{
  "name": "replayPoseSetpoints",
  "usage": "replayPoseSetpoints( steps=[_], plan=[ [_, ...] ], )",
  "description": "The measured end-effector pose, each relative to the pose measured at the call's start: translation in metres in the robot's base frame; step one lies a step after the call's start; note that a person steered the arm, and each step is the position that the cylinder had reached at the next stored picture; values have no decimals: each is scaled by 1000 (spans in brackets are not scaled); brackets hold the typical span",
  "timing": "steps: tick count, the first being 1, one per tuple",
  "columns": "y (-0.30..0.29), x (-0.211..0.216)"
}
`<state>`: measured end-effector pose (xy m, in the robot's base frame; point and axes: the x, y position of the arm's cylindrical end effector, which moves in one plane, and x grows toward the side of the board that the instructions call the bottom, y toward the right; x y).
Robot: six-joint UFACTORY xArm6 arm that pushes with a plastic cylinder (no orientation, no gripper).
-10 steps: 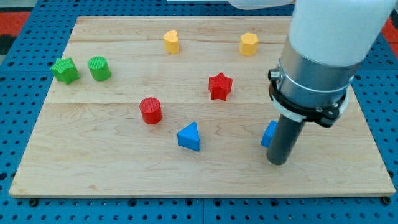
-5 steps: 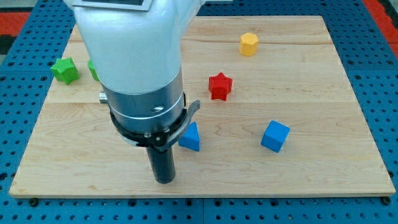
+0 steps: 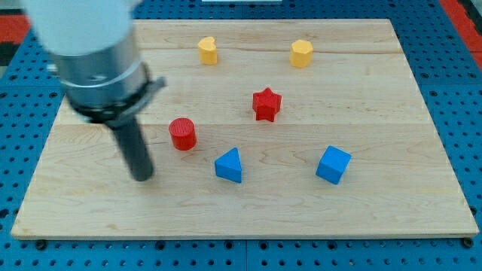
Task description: Push the yellow heart diagonal to the top right of the green circle
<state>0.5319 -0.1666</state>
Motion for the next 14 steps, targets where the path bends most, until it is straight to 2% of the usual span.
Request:
replayPoseSetpoints(
  steps=[1, 2, 5, 6, 8, 10, 12, 14],
  plan=[
    [-52, -21],
    [-46, -63],
    [143, -178],
    [143, -220],
    [162, -246],
    [85, -257],
    [82, -249],
    [41, -249]
  ],
)
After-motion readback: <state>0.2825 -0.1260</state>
